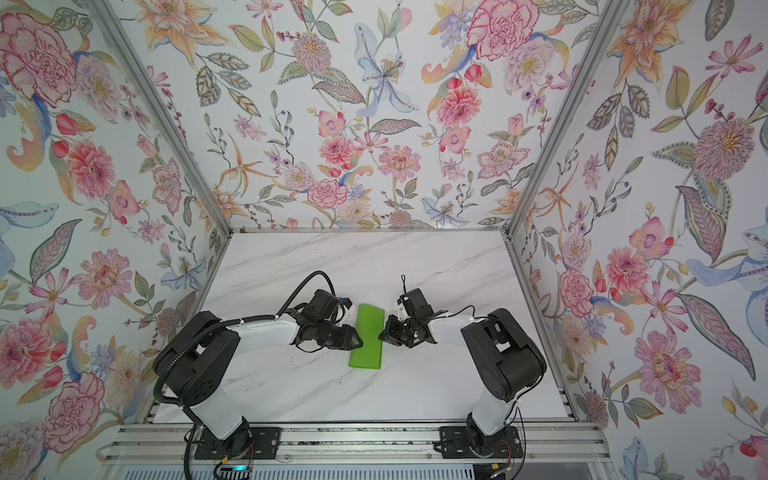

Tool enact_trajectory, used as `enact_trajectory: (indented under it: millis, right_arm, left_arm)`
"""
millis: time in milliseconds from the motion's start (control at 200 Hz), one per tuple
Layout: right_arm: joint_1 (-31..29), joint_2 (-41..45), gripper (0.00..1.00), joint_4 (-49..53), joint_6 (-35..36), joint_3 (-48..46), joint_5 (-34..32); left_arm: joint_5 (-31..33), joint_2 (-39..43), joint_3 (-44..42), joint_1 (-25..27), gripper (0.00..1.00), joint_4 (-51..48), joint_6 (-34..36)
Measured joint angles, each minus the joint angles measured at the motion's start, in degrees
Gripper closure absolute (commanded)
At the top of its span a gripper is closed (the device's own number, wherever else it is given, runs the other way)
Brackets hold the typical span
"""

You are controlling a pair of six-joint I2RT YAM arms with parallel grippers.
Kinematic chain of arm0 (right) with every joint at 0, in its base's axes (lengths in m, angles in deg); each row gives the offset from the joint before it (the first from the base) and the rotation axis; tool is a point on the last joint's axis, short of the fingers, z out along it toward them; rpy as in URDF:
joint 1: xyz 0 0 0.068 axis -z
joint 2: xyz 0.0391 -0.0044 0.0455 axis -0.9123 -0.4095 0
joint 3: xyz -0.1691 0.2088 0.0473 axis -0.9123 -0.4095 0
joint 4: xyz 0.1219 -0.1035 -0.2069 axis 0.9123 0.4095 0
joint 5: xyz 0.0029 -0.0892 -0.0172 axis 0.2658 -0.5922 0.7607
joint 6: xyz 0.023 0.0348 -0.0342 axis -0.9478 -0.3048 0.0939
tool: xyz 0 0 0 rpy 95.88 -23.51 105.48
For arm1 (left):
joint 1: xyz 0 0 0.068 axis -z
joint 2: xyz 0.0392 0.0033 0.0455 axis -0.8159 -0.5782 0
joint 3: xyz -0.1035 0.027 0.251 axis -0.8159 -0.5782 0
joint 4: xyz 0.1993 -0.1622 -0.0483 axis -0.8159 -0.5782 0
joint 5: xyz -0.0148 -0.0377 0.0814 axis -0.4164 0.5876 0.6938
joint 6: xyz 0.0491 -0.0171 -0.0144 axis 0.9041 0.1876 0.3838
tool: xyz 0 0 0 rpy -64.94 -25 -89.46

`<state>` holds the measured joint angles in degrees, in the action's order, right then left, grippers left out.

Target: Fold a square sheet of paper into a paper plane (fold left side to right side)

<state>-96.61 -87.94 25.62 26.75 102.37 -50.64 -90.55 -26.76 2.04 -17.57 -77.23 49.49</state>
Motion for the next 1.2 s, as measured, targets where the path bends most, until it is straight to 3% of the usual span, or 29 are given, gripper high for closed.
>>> enact_trajectory:
  millis: [1201]
  right_arm:
    - [0.5, -2.0, 1.0, 0.1, 1.6, 0.9, 0.2]
  left_arm:
    - [0.0, 0.0, 0.5, 0.0, 0.6, -1.1, 0.0]
